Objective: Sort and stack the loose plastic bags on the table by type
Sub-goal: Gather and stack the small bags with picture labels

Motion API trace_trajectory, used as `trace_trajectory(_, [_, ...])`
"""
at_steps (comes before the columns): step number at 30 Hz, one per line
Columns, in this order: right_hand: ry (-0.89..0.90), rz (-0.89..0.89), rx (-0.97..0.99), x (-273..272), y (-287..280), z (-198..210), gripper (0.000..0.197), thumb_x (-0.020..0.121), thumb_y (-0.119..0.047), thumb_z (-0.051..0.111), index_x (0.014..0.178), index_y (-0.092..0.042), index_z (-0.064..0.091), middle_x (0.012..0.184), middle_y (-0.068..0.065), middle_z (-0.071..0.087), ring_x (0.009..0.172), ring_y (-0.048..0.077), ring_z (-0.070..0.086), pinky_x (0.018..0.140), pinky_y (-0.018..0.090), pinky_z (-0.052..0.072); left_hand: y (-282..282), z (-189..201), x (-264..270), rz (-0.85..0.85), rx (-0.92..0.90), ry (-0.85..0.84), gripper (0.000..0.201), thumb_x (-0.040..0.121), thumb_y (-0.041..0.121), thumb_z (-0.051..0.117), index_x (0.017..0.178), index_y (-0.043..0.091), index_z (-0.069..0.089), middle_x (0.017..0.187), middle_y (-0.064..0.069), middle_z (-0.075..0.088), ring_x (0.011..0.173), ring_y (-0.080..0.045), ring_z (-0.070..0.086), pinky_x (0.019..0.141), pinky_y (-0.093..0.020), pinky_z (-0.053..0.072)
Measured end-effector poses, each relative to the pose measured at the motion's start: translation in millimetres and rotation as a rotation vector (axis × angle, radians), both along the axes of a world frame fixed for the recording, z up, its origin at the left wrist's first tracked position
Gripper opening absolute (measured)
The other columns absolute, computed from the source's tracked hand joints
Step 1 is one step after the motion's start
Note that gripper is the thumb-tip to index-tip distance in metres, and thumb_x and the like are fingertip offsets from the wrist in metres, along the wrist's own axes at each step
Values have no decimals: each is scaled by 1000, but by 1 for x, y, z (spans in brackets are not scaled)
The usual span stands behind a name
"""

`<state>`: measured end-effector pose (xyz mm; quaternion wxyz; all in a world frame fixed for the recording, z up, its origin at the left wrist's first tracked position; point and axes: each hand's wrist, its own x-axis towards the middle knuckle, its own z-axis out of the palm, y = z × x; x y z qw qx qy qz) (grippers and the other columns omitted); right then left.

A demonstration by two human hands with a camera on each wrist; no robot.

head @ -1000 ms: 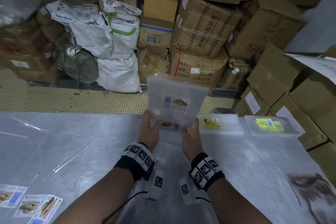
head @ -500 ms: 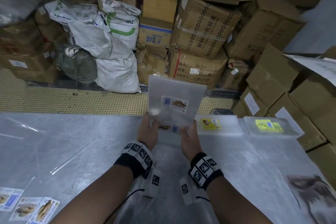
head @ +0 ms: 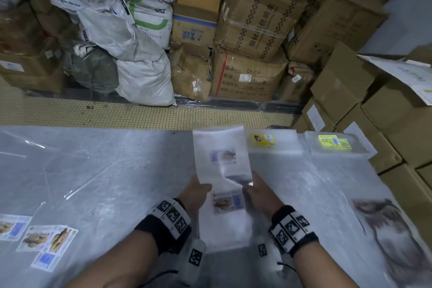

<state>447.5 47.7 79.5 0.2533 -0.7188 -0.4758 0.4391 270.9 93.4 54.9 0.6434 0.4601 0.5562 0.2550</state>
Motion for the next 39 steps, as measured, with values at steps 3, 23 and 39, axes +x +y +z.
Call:
trace_trajectory(3, [125, -36, -154, 2, -41, -15, 44, 86, 11, 40, 112, -17, 60, 103, -7, 67, 99, 3, 66, 68, 11, 49, -39, -36, 8, 9, -132, -19, 77, 57, 16, 59, 130, -3, 46, 119, -16, 59, 112, -31, 55, 93, -35, 47])
trace_trajectory(23, [-94, -205, -124, -9, -92, -51, 31, 94, -13, 44, 123, -21, 48, 110, 0, 60, 102, 20, 58, 88, 31, 48, -91, -46, 0, -169, 7, 399, 69, 61, 46, 59, 127, 30, 46, 110, -2, 45, 95, -21, 56, 88, -37, 54])
trace_trajectory(39, [-320, -189, -101, 7, -96, -56, 23, 91, -13, 52, 69, -7, 49, 66, 6, 49, 60, 18, 43, 55, 26, 35, -70, -46, -42, -243, 111, 361, 21, 85, 15, 65, 100, 24, 54, 92, 6, 59, 87, -13, 57, 81, -30, 48])
